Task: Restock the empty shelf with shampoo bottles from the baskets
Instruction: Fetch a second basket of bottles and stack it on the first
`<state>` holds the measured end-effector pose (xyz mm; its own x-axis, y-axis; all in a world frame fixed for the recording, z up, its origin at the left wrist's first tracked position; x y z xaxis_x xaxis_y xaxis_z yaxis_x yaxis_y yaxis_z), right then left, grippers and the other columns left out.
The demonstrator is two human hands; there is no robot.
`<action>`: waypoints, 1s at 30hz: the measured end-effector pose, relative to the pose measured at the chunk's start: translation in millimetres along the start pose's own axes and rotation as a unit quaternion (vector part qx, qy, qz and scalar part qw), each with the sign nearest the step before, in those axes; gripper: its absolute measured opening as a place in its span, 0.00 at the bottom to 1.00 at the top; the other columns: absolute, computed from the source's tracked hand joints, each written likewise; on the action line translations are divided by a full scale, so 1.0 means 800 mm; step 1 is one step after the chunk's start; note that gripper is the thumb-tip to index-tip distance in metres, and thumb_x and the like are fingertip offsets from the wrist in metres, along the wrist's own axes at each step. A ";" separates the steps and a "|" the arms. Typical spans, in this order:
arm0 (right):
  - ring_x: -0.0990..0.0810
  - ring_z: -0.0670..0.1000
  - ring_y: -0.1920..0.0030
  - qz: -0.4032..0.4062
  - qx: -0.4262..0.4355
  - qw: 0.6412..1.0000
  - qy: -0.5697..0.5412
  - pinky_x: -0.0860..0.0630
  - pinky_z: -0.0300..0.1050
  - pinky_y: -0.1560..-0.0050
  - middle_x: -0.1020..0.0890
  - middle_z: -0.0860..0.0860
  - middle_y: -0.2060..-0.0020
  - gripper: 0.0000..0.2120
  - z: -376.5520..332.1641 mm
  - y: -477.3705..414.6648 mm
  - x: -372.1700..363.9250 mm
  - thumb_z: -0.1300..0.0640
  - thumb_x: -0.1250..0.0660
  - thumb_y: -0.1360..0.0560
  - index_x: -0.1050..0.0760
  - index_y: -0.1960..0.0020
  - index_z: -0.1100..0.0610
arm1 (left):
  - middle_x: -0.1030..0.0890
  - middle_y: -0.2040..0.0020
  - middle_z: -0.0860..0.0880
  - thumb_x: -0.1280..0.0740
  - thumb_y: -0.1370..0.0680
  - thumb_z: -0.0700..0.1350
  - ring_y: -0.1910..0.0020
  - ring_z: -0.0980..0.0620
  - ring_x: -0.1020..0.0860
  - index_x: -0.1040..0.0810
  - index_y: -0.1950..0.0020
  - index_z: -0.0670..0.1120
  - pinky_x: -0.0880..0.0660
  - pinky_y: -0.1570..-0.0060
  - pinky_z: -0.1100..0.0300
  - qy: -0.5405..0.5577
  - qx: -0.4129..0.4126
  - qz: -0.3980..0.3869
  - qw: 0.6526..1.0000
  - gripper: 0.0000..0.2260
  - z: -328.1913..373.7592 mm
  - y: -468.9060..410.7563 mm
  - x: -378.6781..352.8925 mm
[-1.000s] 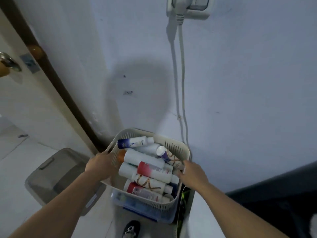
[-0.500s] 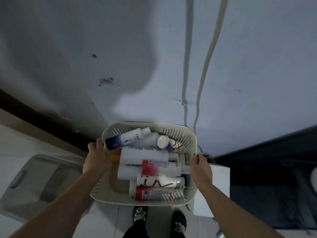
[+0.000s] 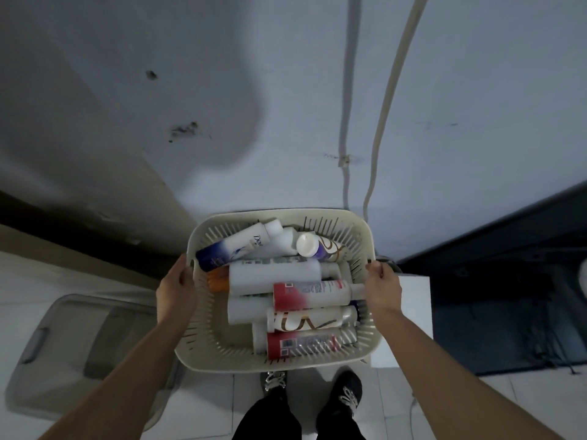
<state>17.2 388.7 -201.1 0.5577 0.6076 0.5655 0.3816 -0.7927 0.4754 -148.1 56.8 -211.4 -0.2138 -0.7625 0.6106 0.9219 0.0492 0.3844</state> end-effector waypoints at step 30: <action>0.35 0.49 0.71 0.208 -0.182 0.924 -0.263 0.40 0.42 0.71 0.29 0.51 0.69 0.12 0.342 0.246 0.373 0.57 0.44 0.18 0.22 0.50 0.60 | 0.19 0.61 0.45 0.40 0.20 0.50 0.60 0.44 0.21 0.21 0.56 0.50 0.25 0.58 0.50 -0.076 -0.145 -0.211 0.964 0.10 0.121 0.386 -0.140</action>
<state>459.9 400.4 -123.1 0.9181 0.0707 0.3901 -0.1661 -0.8248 0.5405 129.6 220.0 -94.3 -0.6138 -0.5715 0.5447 0.7895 -0.4436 0.4242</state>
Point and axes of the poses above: each hand's wrist, its own y-axis away from the middle knuckle, its own x-axis out of the back of the hand, z = x × y, the point moved 5 cm from there along -y, towards the middle knuckle
